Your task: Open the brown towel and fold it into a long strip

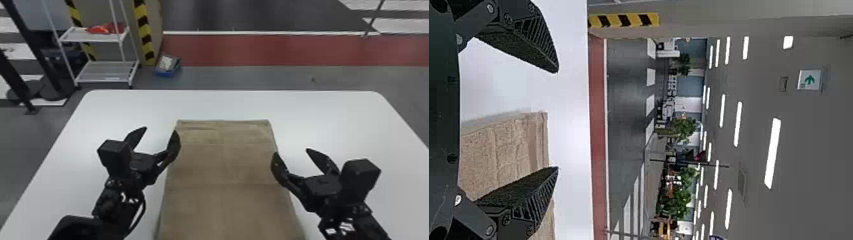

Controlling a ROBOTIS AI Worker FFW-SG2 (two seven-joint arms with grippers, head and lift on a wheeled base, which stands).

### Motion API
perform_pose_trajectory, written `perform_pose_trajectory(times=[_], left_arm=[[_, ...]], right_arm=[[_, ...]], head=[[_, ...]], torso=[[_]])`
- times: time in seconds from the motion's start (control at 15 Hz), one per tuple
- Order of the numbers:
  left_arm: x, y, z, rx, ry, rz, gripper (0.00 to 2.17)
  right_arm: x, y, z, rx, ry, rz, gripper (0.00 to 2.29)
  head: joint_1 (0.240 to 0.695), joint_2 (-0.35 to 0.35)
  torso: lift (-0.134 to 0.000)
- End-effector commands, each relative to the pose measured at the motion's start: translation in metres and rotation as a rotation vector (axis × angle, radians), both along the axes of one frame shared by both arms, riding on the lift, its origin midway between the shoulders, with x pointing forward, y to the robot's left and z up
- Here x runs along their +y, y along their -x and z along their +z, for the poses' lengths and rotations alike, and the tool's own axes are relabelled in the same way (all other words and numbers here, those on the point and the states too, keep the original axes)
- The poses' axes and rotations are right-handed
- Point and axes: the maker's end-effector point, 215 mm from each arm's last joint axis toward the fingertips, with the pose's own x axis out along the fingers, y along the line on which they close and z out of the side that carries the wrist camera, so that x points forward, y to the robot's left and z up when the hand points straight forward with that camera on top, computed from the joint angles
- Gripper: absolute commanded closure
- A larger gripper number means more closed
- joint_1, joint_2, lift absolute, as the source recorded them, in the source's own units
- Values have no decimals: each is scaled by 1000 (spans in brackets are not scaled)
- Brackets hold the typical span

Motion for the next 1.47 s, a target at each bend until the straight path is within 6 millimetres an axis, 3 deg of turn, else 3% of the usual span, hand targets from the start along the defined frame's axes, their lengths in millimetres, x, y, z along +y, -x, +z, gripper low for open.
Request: perform_pose_trajectory(times=[0.0, 0.33, 0.73, 1.2, 1.4], left_arm=[[3, -23, -11, 44, 24, -17, 215], [-11, -66, -38, 125, 32, -90, 215], [-32, -94, -58, 156, 42, -128, 215], [-33, -103, -54, 153, 42, -146, 292], [-31, -102, -61, 171, 41, -144, 292]], right_arm=[[-1, 0, -8, 6, 5, -1, 137], [-1, 1, -13, 4, 3, -2, 137], [-1, 7, -14, -2, 4, -2, 137], [-4, 7, -10, -16, 6, -8, 137], [-3, 7, -9, -17, 6, -7, 137]], head=[[695, 1], [695, -5], [695, -29], [695, -38], [695, -36]], torso=[[-123], [-123], [-123], [-123], [-123]])
